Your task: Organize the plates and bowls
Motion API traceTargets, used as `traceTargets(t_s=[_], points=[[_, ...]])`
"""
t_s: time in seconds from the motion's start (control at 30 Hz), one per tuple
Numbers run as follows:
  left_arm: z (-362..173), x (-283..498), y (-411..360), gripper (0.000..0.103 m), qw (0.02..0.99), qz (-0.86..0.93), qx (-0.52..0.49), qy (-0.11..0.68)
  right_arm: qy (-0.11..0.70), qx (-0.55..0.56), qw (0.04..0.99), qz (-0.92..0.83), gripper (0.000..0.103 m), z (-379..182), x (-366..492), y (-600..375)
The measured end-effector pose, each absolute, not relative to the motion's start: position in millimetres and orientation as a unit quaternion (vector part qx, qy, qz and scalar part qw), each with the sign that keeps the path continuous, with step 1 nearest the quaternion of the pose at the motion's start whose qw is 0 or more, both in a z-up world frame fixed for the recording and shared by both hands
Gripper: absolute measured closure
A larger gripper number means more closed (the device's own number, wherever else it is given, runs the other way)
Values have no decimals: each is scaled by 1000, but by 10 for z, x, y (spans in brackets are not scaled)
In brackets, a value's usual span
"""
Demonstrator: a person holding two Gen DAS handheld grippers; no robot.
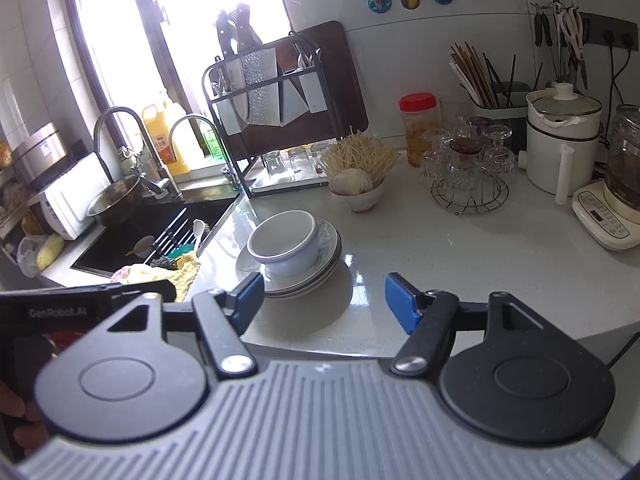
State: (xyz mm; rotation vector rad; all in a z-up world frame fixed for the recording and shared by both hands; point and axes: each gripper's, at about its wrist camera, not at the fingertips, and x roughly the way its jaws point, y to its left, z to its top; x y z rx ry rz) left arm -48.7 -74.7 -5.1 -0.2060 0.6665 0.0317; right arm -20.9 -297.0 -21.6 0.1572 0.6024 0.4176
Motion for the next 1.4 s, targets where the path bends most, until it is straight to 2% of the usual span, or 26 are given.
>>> traceTargets(t_s=[0.07,0.3,0.43,1.17,1.4], points=[[-48,-475,-737,6,940,21,-99,327,292,78,931,205,27,-217,-204,-2973],[-51,-464,-706,4,940,44,-100,323,296,80,931,198,27,-208,-171,-3029],[-64,-500,-687,4,938,53,-105,326,296,82,932,195,11,-209,-161,-3041],[-52,-619,-643,3,939,77,-81,324,292,73,933,197,11,-227,-203,-2943],[-65,-581,-580,3,934,72,-101,335,294,73,932,199,11,-229,-144,-2889]])
